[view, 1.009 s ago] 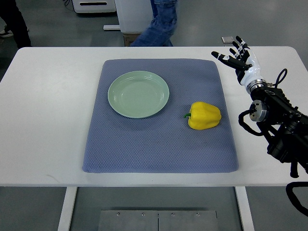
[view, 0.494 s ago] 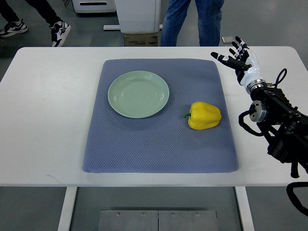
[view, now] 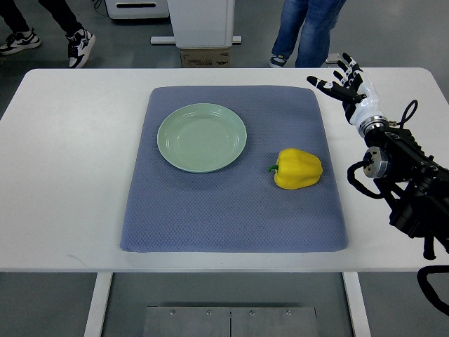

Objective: Place yellow pepper on plate with right hand

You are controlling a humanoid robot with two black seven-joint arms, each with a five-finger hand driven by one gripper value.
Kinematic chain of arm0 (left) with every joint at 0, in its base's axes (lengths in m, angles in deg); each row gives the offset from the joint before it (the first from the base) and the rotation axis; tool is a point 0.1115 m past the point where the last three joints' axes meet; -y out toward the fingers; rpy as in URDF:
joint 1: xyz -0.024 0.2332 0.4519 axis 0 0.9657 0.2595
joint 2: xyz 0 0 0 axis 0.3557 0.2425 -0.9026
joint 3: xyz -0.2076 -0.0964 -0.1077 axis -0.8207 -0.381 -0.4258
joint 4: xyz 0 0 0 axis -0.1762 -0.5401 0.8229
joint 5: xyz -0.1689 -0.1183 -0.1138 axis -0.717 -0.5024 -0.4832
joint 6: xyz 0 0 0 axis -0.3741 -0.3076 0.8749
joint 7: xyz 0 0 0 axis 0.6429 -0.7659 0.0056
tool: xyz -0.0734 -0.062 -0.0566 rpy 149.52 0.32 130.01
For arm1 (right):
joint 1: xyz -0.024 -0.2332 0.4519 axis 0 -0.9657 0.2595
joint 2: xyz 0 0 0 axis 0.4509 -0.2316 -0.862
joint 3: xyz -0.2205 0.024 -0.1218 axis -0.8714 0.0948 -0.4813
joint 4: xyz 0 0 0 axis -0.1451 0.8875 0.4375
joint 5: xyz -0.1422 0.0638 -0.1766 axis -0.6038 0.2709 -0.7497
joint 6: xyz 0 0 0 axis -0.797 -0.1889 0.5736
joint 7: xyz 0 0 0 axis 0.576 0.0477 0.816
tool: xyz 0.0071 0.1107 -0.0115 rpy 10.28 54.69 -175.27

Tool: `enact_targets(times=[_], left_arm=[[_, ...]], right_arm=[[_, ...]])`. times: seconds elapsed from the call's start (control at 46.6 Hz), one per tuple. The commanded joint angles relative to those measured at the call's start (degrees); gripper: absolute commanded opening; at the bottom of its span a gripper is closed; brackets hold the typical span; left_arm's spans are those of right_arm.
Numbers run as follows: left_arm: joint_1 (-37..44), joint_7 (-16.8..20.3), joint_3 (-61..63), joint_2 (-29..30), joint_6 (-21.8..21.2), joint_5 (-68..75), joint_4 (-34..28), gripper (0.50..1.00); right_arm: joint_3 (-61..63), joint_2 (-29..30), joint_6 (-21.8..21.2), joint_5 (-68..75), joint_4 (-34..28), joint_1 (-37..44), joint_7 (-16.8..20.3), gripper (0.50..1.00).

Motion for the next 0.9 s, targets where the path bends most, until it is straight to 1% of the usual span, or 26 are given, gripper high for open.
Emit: enact_targets(times=[0.0,0.88], left_arm=[[0.0,0.0,0.0,0.0,-0.01,0.02,-0.01,1.0],[0.0,0.0,0.0,0.0,-0.01,0.02,-0.01,1.0]], right_arm=[[0.0,-0.05,0.04,0.03,-0.01,0.1,0.0,1.0],[0.09,-0.05,0.04,0.03,0.08,0.89,0.0,1.0]])
